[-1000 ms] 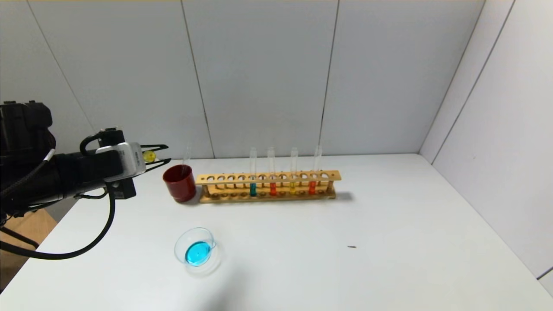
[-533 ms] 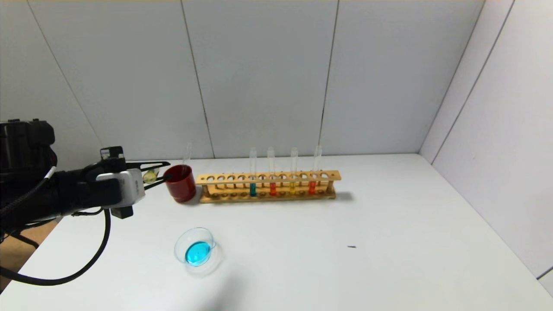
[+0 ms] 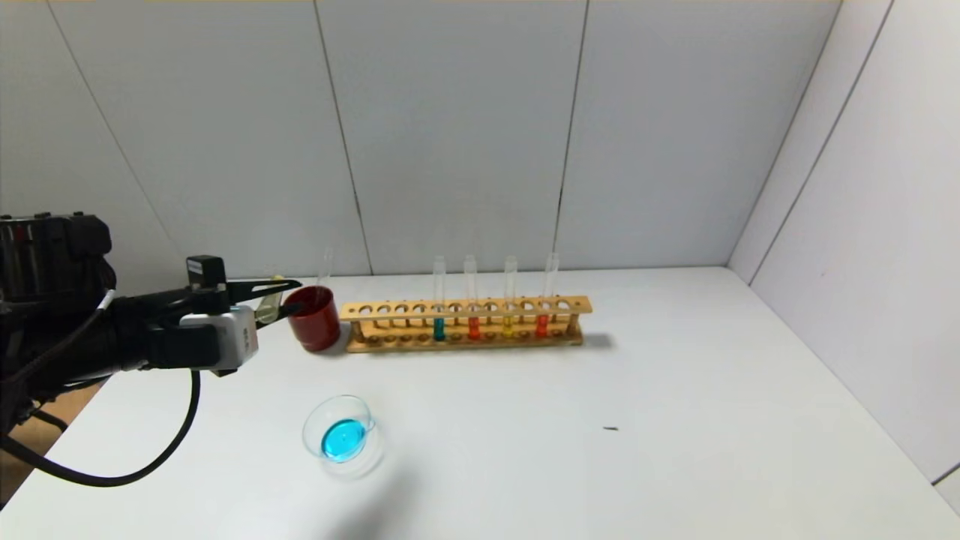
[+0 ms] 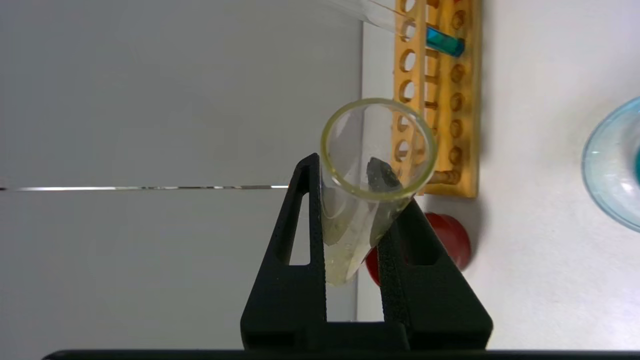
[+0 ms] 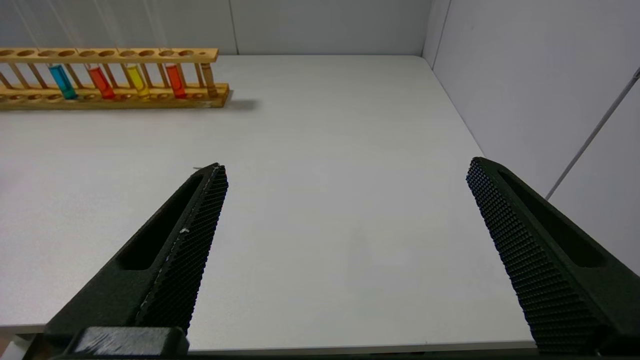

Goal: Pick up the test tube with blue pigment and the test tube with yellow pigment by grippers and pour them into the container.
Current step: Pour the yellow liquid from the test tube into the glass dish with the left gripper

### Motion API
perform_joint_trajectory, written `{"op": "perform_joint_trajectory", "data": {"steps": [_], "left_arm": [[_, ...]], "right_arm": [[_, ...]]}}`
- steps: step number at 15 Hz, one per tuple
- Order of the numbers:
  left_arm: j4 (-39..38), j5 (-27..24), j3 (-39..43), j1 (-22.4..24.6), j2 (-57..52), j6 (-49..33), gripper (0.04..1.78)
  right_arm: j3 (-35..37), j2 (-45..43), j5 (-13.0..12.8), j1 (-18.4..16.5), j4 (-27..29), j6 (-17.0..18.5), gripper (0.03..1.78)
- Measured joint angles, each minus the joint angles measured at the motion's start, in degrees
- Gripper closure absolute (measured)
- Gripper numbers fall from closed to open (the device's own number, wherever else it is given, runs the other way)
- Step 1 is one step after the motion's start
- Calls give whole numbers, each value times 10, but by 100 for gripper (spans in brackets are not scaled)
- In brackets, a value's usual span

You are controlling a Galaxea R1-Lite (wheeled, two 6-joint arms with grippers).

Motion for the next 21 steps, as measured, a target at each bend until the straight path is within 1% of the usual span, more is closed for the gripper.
{"op": "perform_joint_trajectory", "data": {"steps": [2, 4, 6, 13, 15, 19, 21], "left_arm": [[-37, -24, 0, 7, 15, 20, 148], [-47, -32, 4, 15, 26, 45, 148], [-47, -33, 10, 18, 31, 54, 148], [-53, -38, 12, 24, 65, 128, 148], [-70, -36, 10, 26, 79, 144, 148], [-138, -37, 9, 27, 115, 160, 148], [-140, -36, 10, 25, 124, 164, 148]], "right_arm": [[0, 0, 0, 0, 0, 0, 6], [0, 0, 0, 0, 0, 0, 6], [0, 0, 0, 0, 0, 0, 6], [0, 0, 0, 0, 0, 0, 6], [0, 0, 0, 0, 0, 0, 6], [0, 0, 0, 0, 0, 0, 6], [0, 0, 0, 0, 0, 0, 6]]}}
